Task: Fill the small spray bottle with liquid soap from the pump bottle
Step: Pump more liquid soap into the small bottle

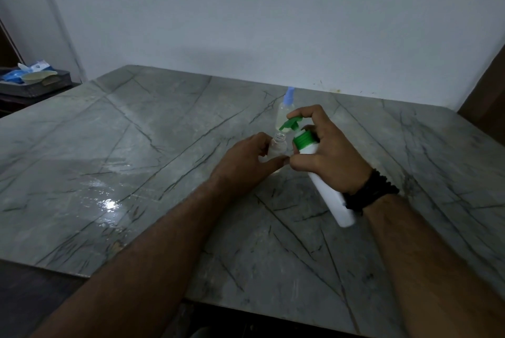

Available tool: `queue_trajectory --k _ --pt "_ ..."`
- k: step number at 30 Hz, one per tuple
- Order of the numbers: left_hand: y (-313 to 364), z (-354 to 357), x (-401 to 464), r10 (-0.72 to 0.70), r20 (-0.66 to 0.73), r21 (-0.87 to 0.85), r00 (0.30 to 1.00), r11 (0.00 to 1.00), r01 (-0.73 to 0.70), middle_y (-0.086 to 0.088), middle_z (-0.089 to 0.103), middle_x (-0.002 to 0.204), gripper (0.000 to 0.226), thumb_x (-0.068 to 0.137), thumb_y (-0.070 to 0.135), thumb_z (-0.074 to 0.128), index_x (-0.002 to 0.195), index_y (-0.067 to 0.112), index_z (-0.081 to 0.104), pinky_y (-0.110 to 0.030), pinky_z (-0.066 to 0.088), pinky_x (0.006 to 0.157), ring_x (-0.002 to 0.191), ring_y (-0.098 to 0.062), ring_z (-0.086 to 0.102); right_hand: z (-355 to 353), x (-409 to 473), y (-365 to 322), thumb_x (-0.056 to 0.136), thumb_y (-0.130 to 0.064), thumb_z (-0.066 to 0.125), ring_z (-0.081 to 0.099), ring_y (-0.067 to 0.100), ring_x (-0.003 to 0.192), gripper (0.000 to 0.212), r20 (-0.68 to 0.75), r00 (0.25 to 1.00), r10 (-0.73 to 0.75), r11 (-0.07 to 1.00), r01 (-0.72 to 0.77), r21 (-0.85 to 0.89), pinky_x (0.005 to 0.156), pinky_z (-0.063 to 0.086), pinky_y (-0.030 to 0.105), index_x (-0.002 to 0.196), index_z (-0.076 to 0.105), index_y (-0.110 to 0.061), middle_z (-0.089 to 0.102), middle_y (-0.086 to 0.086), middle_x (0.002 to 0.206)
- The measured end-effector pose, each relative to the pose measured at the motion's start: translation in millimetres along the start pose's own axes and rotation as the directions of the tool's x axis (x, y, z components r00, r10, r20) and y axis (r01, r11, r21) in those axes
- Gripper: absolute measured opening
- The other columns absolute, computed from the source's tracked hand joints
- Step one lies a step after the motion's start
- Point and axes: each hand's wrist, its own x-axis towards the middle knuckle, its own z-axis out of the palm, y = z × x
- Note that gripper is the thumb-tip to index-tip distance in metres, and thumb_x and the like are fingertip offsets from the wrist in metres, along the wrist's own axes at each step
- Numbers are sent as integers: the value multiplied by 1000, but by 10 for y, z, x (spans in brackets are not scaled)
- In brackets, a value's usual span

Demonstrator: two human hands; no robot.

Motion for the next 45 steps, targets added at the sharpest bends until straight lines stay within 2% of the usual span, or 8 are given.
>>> queue_trajectory --k 7,11,15,18,21,25,30,45 --pt "2 -3 -3 3 2 -10 1000 1000 -3 7 64 107 41 81 54 65 110 26 58 -23 48 76 92 -7 58 -20 8 -26 66 -6 74 61 10 69 62 24 999 21 1000 -22 10 65 50 27 120 46 -17 61 -1 86" --pt "22 -9 -10 0 3 -9 1000 1000 0 6 64 107 41 82 53 65 111 25 58 -25 48 77 93 -8 58 2 8 -43 61 -15 72 61 10 70 66 0 1000 31 999 -31 10 65 50 26 122 46 -18 61 -3 87" --pt "22 -6 -13 -7 4 -11 1000 1000 7 6 64 108 42 82 53 65 112 25 58 -23 47 77 93 -7 59 -6 7 -17 68 -1 77 61 8 69 68 5 1000 21 1000 -21 -10 65 49 25 126 46 -20 61 -5 87" --pt "23 -7 -9 -4 -2 -11 1000 1000 4 6 64 108 42 81 53 66 111 25 58 -20 45 74 93 -7 58 -21 9 -20 67 -3 76 61 8 69 65 15 1000 25 1000 -25 0 65 50 26 123 46 -18 61 -4 86" --pt "36 -9 -10 -9 6 -3 1000 1000 9 6 64 109 45 81 54 65 114 24 57 -25 49 77 93 -8 58 -25 9 -37 64 -10 74 60 8 69 64 13 999 40 999 -40 10 64 50 24 121 45 -17 61 -3 86" --pt "48 -12 -12 -10 3 12 1000 1000 10 4 64 109 45 81 53 65 114 23 58 -28 50 80 93 -9 58 -17 11 -19 69 1 76 59 5 70 66 10 999 30 999 -30 -13 64 48 21 124 46 -19 60 -7 86" --pt "36 -7 -5 -15 1 16 1000 1000 15 3 64 110 47 81 54 65 115 23 57 -32 51 82 95 -10 59 -28 14 -22 69 1 76 59 6 67 65 14 999 31 999 -31 -8 64 48 23 123 46 -20 60 -8 84" --pt "42 -2 -11 -18 -4 2 1000 1000 18 5 64 107 45 80 52 67 114 23 58 -22 46 75 91 -7 57 -24 9 -24 69 1 77 60 6 70 64 23 999 34 999 -33 -28 66 48 22 122 46 -19 61 -6 87"
